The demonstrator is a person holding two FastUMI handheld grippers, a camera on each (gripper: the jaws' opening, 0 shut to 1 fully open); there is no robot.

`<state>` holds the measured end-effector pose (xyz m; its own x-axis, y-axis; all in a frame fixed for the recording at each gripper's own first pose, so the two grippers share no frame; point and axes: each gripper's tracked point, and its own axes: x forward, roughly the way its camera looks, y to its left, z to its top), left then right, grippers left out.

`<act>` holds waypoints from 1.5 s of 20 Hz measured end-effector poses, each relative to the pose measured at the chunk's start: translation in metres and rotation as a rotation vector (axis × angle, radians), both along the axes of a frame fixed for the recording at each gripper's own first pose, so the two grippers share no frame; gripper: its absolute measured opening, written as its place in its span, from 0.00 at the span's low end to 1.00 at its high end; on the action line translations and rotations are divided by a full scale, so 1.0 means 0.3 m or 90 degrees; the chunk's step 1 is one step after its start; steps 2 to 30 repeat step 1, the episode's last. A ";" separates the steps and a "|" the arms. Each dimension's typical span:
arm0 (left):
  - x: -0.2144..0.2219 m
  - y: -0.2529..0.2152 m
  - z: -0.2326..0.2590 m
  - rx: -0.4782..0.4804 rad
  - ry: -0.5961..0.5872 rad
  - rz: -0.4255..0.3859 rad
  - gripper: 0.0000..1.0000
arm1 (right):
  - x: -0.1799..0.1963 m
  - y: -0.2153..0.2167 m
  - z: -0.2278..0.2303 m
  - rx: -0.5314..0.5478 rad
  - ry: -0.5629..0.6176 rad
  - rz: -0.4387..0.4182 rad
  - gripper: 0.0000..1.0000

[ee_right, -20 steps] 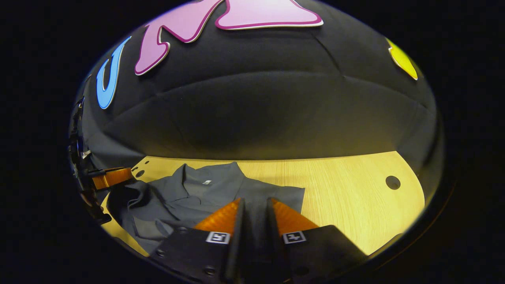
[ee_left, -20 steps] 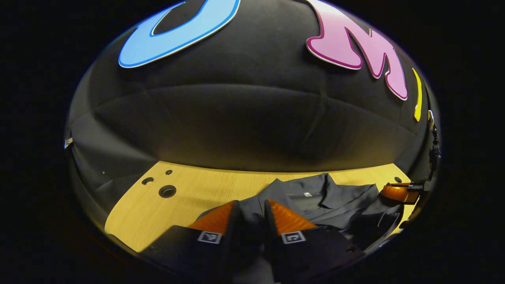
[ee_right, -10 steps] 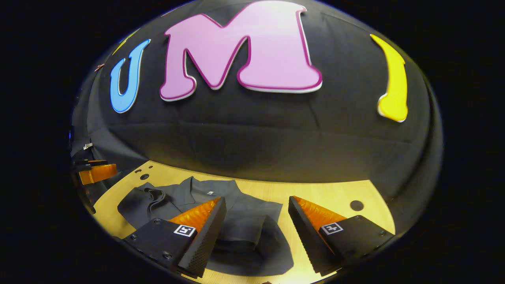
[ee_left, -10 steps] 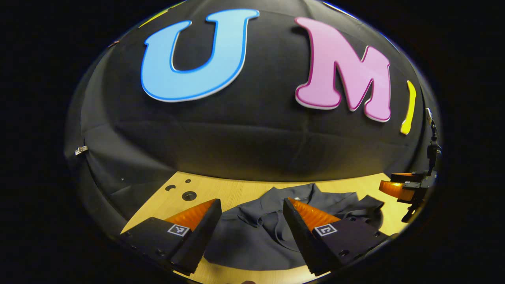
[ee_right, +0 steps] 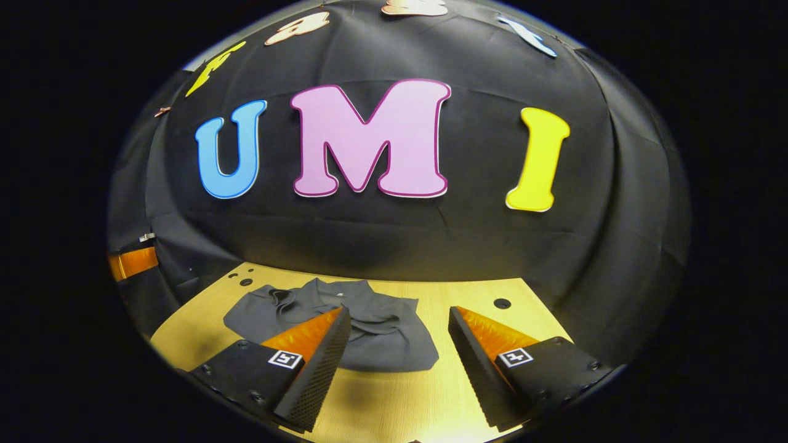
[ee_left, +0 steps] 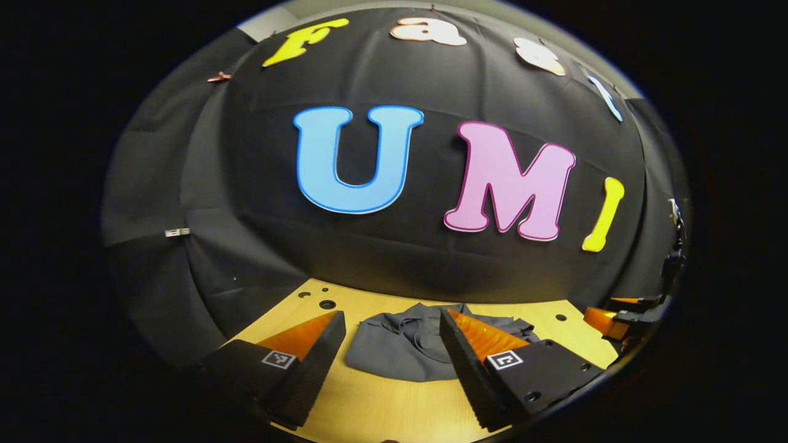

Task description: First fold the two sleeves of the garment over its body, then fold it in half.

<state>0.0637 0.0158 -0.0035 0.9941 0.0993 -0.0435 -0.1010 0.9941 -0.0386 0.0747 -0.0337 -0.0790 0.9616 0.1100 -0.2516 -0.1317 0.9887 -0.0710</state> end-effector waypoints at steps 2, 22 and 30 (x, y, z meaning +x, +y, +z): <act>-0.054 0.015 -0.016 0.000 -0.002 0.007 0.95 | -0.048 0.010 0.001 0.002 -0.002 -0.002 0.99; -0.054 0.015 -0.016 0.000 -0.002 0.007 0.95 | -0.048 0.010 0.001 0.002 -0.002 -0.002 0.99; -0.054 0.015 -0.016 0.000 -0.002 0.007 0.95 | -0.048 0.010 0.001 0.002 -0.002 -0.002 0.99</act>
